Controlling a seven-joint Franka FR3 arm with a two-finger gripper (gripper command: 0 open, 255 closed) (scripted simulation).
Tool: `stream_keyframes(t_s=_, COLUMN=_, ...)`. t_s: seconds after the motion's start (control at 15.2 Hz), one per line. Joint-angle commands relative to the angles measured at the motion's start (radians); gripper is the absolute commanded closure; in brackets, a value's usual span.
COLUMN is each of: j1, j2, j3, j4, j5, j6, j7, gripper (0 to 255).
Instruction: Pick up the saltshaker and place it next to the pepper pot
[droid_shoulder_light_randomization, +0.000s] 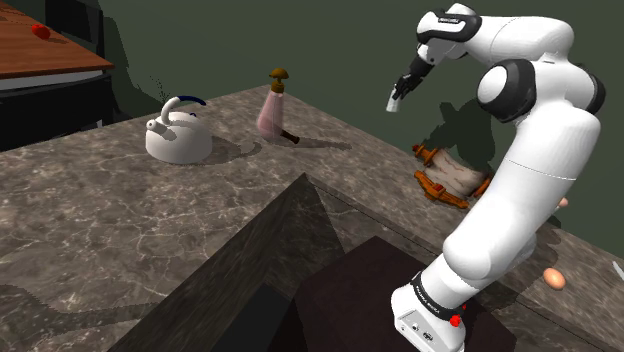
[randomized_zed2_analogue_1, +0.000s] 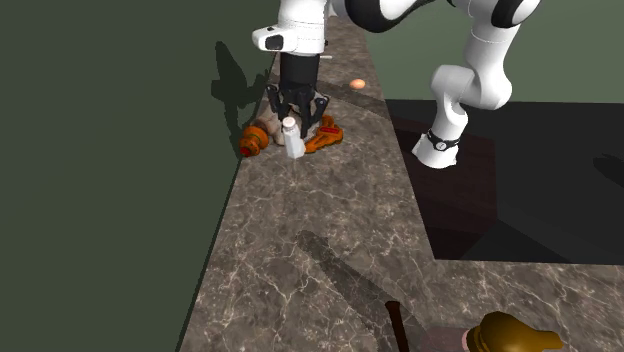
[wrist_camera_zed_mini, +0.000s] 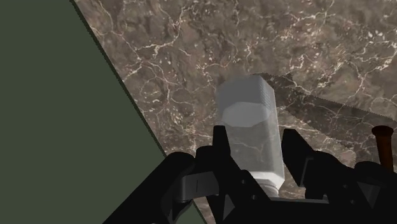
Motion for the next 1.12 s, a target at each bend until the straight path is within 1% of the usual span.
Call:
stream_keyframes(t_s=0.0, j1=-0.003, j2=0.002, j3=-0.001, j4=0.031, j5=0.000, j6=-0.029, j7=0.003, gripper=255)
stream_keyframes(t_s=0.26, j1=-0.011, j2=0.013, j3=-0.002, j4=0.095, j5=0.003, j6=-0.083, j7=0.008, gripper=255)
stream_keyframes(t_s=0.66, j1=-0.026, j2=-0.162, j3=-0.040, j4=-0.120, j5=-0.060, j6=-0.035, j7=-0.065, gripper=255)
stream_keyframes(t_s=1.06, j1=-0.064, j2=-0.304, j3=-0.080, j4=-0.268, j5=-0.119, j6=-0.020, j7=-0.141, gripper=255)
